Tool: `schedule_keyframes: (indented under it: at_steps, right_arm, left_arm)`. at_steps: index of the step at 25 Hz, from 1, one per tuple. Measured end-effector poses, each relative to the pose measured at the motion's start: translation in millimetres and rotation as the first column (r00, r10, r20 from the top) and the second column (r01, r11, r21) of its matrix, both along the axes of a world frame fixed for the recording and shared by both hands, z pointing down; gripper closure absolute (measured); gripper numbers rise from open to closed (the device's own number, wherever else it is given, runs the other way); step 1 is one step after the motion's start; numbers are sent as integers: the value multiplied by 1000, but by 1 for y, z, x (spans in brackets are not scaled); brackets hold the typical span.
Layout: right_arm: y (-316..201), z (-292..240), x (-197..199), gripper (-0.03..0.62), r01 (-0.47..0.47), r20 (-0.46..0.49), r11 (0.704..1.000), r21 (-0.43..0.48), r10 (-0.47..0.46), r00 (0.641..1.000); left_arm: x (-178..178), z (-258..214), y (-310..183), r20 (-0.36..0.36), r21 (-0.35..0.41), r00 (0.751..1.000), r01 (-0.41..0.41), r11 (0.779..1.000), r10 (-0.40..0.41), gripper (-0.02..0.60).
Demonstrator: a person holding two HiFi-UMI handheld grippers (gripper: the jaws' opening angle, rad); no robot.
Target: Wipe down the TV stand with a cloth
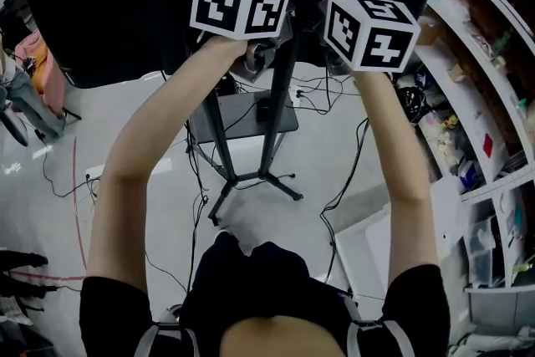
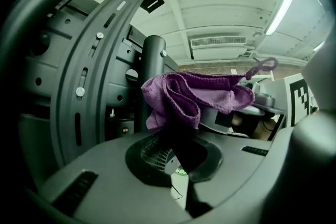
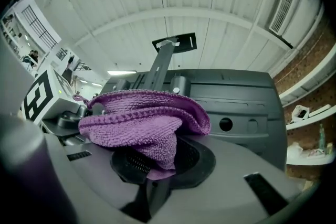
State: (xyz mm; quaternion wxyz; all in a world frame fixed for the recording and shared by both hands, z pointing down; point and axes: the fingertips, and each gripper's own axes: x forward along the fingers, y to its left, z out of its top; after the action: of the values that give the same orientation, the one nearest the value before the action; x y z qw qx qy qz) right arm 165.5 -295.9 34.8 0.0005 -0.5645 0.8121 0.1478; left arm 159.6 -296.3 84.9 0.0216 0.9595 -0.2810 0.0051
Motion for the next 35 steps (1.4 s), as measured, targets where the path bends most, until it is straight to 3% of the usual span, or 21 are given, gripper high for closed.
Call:
schedule_keyframes:
  at_steps: [17,35]
  right_arm:
    - [-6,112,-3,530,38,42,985,-168,-31,999]
    - [-14,248,17,530,42,117,924,-379,2,993]
  left_arm:
    - [-4,106,3,41,-128,999,37,991,-32,575]
    - [7,235,1,96,-283,995,60,957,-34,575]
